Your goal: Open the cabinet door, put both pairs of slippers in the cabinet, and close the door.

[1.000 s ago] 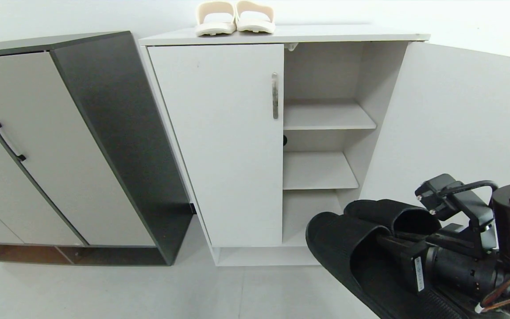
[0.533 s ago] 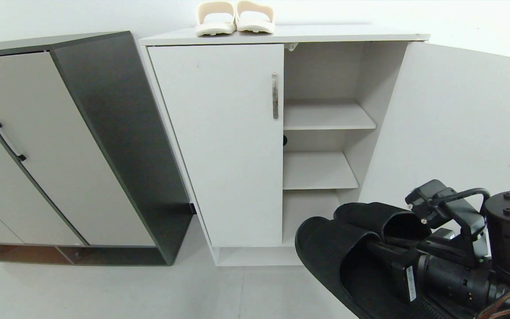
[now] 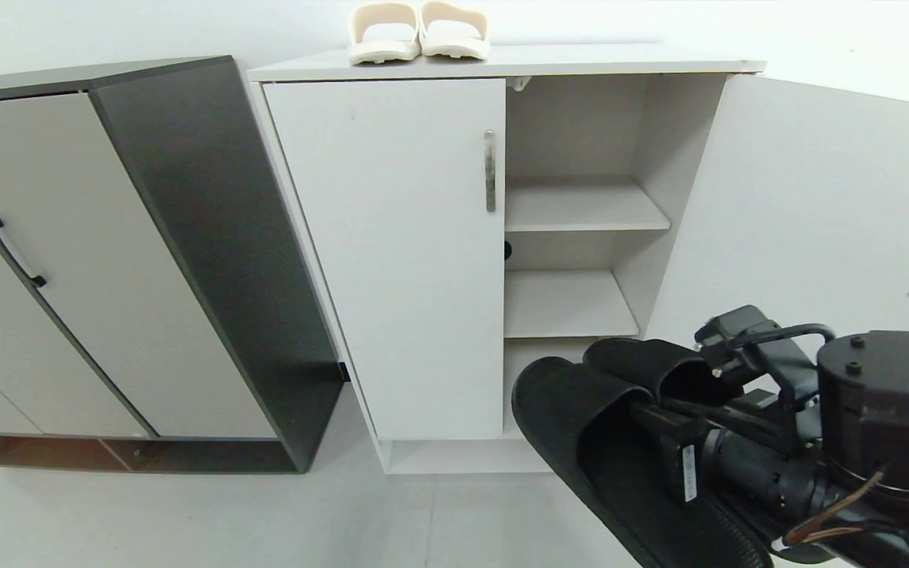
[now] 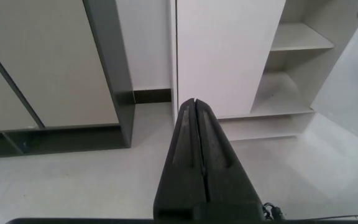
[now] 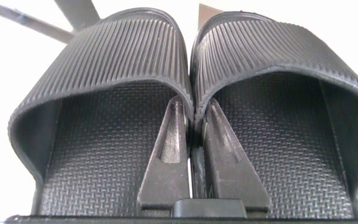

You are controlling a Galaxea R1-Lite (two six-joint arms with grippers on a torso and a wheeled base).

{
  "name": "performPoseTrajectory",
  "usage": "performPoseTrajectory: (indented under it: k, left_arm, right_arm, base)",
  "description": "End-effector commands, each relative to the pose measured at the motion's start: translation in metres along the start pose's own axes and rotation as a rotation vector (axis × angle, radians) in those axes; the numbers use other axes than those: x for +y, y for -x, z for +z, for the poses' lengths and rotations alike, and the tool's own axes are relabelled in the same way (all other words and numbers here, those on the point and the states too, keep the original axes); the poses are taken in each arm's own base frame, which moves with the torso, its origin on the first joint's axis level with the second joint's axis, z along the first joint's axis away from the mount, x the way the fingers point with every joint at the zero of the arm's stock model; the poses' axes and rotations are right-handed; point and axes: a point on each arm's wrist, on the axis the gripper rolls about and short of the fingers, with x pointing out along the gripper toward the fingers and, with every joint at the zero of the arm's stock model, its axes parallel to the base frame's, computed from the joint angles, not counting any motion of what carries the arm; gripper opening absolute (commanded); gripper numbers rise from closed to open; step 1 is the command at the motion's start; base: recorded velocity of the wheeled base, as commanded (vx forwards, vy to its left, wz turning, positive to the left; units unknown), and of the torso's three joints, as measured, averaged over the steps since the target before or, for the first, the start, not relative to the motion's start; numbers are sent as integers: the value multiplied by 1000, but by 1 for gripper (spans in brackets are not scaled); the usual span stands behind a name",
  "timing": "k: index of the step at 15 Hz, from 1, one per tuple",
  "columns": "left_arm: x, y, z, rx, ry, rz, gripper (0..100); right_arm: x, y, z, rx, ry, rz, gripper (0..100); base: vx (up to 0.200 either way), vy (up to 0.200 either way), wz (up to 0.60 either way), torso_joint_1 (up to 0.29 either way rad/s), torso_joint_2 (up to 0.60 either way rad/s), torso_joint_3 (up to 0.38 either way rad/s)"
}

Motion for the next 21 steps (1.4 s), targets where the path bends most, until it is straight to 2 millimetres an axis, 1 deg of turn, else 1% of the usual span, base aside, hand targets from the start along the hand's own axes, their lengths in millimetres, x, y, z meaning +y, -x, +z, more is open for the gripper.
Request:
performPoseTrajectory:
  k: [1,2,3,4,5,6,8,9,10,11,13,15,19,21]
  left_arm:
    - [0,0,0,3,0,0,0]
    - [0,0,0,3,0,0,0]
    - [0,0,0,3,0,0,0]
    - [0,0,0,3,0,0,0]
    - [0,0,0,3,0,0,0]
    - [0,0,0,3,0,0,0]
    - [0,0,0,3,1,0,0]
    - [0,0,0,3,1,0,0]
    - [0,0,0,3,0,0,0]
    - [0,0,0,3,0,0,0]
    - [0,0,0,3,0,0,0]
    - [0,0,0,3,0,0,0]
    - [0,0,0,3,-2,0,0]
    - [0,0,0,3,-2,0,0]
  right_arm:
    - [12,-20,-14,52,7,-17,0]
    - [19,-28,-18,63,-5,-30,0]
    - [25,-44,-21,71,-27,-60,0]
    - [29,-54,-23,72,-35,-75,0]
    - [30,-58,-23,69,-40,-81,0]
    - [37,-75,-25,61,-51,-108,0]
    - [45,-98,-34,71,-58,-154,0]
    - [48,-106,-36,65,-65,-183,0]
    - [52,-125,-39,50,-87,-242,0]
    - [55,-140,-42,44,-103,-274,0]
    - [58,-154,-48,49,-99,-294,0]
    - [58,-174,-54,49,-103,-319,0]
    - [48,-194,-56,41,-115,-364,0]
    - [45,-198,-55,36,-121,-372,0]
  base:
    - [0,-200,0,2,7,7]
    - [0,-200,0,2,2,7]
    - [0,-200,0,7,2,2]
    - [0,-200,0,-2,7,2]
    - [0,-200,0,22,7,-2]
    - [0,-200,0,7,7,-2]
    - [0,0,0,0,0,0]
    - [0,0,0,0,0,0]
    - [0,0,0,0,0,0]
    - [0,0,0,0,0,0]
    - [0,0,0,0,0,0]
    - [0,0,0,0,0,0]
    - [0,0,0,0,0,0]
    - [0,0,0,0,0,0]
